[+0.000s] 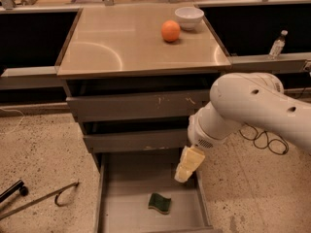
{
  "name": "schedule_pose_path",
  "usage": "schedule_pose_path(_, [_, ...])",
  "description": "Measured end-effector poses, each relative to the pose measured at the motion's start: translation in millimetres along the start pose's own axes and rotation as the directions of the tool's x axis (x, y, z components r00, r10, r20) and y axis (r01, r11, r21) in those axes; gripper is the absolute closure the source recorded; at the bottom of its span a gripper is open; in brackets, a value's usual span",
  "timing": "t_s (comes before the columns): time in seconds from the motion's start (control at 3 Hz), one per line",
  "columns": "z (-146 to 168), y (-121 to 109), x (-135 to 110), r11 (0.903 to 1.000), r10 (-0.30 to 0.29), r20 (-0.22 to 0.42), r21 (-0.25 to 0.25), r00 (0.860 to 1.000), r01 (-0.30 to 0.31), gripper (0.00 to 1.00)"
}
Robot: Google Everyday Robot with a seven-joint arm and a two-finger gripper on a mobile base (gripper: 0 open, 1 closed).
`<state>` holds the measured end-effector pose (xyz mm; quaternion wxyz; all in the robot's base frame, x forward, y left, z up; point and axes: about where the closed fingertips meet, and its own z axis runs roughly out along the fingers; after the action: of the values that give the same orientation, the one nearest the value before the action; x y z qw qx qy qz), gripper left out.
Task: Pick sponge from bottom drawer and place on counter
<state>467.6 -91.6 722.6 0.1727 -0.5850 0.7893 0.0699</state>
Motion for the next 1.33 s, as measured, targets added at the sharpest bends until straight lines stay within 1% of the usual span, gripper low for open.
schedule_pose_path(0.33, [0,0,0,1.0000,-0.001,-0.001,0.000,1.000,0.001,0.00])
schedule_pose_path(0.67, [12,3,4,0.9997,0.022,-0.014,0.004,1.000,-0.022,0.00])
schedule_pose_path(1.0, [71,12,25,0.9957,0.091,-0.028,-0.010,0.995,-0.092,0.00])
schedule_pose_path(1.33, [142,15,37,0.9912,0.132,-0.026,0.003,0.991,-0.132,0.00])
